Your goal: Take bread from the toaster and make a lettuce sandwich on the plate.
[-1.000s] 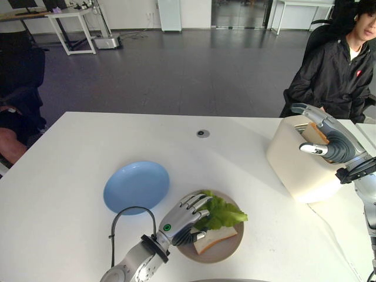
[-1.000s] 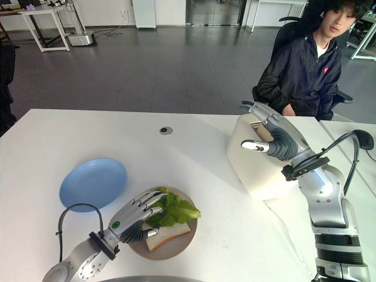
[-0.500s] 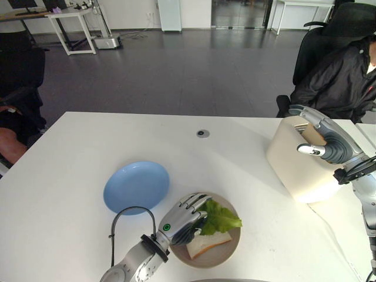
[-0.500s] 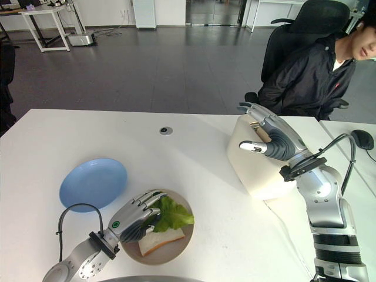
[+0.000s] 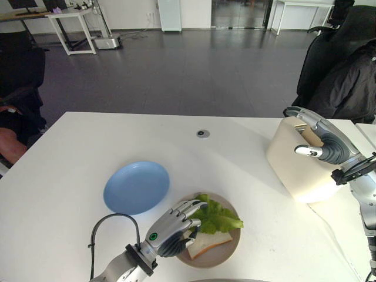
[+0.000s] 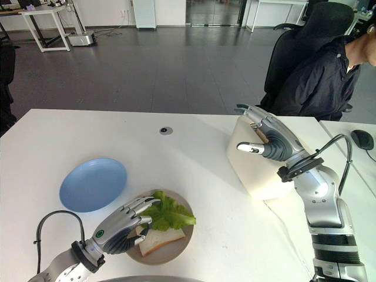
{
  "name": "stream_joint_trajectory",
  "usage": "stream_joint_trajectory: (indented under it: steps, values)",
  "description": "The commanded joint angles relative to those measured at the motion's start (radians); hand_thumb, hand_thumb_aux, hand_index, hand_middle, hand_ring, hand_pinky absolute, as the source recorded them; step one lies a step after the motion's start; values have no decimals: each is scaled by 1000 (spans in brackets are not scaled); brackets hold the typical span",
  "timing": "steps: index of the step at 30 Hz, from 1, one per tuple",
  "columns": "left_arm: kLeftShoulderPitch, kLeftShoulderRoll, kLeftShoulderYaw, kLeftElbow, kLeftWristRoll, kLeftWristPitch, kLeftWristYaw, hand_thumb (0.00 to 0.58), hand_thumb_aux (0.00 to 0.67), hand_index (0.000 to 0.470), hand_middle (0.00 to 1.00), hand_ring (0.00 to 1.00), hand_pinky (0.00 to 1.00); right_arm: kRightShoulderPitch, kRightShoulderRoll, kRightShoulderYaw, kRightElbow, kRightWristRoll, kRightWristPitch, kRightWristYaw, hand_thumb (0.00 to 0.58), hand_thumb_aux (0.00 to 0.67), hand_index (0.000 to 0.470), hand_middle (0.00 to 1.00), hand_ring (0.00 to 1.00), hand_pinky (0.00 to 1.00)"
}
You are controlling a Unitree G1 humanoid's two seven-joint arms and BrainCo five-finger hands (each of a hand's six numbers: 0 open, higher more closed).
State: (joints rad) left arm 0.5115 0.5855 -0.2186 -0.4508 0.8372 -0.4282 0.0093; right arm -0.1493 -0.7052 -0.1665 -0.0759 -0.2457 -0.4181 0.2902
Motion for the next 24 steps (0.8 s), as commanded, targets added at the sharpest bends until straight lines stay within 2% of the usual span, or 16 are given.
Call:
stream_joint_trajectory:
  steps: [1,2,3,4,8,11,14,19,20,21,22,24]
  values:
    - [13,4,42,-7,-50,-11,-5,580,670,470,0,0,0,-9,-2,0,9,-3,3,-2,0,0,0,0,0,0]
    - [4,-16,47,-3,-99,-10,-3,580,670,470,0,0,0,-8,-6,-8,11,-6,2,-6,0,0,0,0,0,0]
    - [-4,-38,52,2,-156,-12,1,438,339,238,0,0,0,-9,-15,-19,17,-13,-2,-14,0,0,0,0,0,0]
    - [-13,-61,59,9,-224,-15,6,0,0,0,0,0,0,-14,-32,-37,30,-28,-4,-27,0,0,0,0,0,0]
    - [-48,-126,92,49,-438,-53,17,0,0,0,0,0,0,-21,-148,-120,121,-157,30,-100,0,0,0,0,0,0]
    - [-64,-151,110,73,-547,-82,0,0,0,0,0,0,0,3,-200,-130,224,-221,91,-129,0,0,0,0,0,0]
    - [-69,-166,129,90,-608,-103,-17,0,0,0,0,0,0,44,-196,-95,319,-213,140,-101,0,0,0,0,0,0]
    - [-71,-189,154,95,-663,-112,-45,0,0,0,0,0,0,58,-178,-57,346,-154,178,-38,0,0,0,0,0,0]
    - [-72,-193,156,98,-663,-114,-50,0,0,0,0,0,0,62,-174,-54,336,-138,181,-28,23,13,9,0,0,0]
    - [-74,-196,157,104,-660,-116,-55,0,0,0,0,0,0,70,-170,-54,318,-120,184,-17,136,84,59,0,0,0]
    - [-75,-198,159,109,-656,-119,-59,0,0,0,0,0,0,79,-165,-55,292,-100,187,-6,164,102,72,0,0,0]
    - [-72,-205,163,118,-649,-124,-64,0,0,0,0,0,0,92,-158,-60,241,-68,193,10,108,66,46,0,0,0]
